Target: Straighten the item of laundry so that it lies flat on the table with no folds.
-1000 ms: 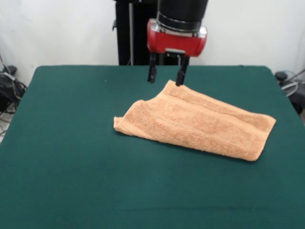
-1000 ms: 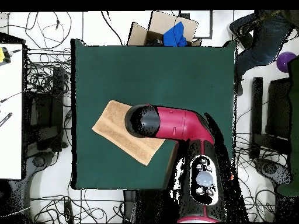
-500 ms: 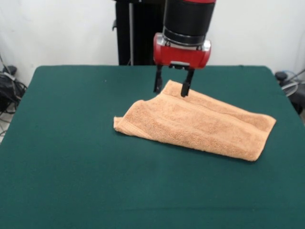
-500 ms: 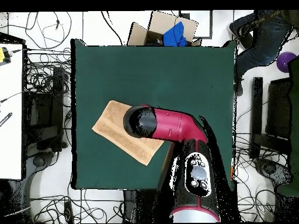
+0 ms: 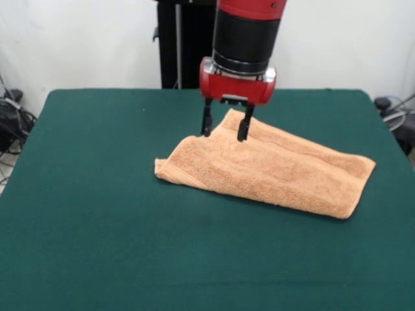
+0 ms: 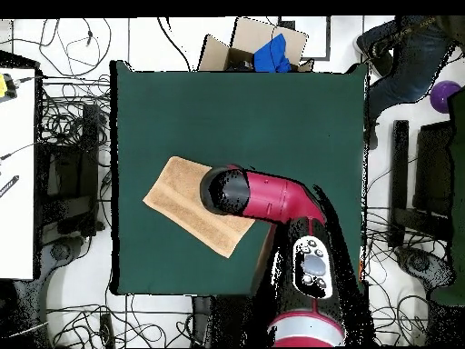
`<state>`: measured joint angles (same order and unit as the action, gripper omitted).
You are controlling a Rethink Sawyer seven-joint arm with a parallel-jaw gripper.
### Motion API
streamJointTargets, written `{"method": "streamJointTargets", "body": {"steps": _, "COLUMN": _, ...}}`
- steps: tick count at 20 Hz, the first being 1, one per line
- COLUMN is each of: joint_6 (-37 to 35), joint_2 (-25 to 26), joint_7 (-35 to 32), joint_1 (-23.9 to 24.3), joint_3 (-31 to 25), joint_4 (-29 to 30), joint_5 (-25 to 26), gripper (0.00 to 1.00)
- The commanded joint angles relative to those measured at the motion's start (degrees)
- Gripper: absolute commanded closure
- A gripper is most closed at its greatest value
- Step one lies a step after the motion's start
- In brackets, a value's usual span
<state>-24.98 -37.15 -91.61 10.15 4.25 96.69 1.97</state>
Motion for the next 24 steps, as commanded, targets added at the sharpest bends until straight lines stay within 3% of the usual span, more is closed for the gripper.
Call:
{"method": "streamJointTargets", "body": {"steps": 1, "joint_6": 2.6, "joint_2": 1.9, "joint_7": -13.5, "joint_1": 0.7, "joint_3": 0.0, "joint_4": 4.2, "joint_5": -2.3, "gripper": 0.00}}
{"method": "streamJointTargets", "body": {"steps": 12, "joint_6": 1.7, "joint_2": 1.9, "joint_7": -18.0, "joint_1": -0.7, "joint_3": 3.8, "joint_4": 5.2, "joint_5": -4.4, "gripper": 0.00}}
{"method": "streamJointTargets", "body": {"steps": 24, "joint_6": 2.1, "joint_2": 2.5, "joint_7": -15.6, "joint_1": 0.5, "joint_3": 4.8, "joint_4": 5.9, "joint_5": -5.9, "gripper": 0.00}}
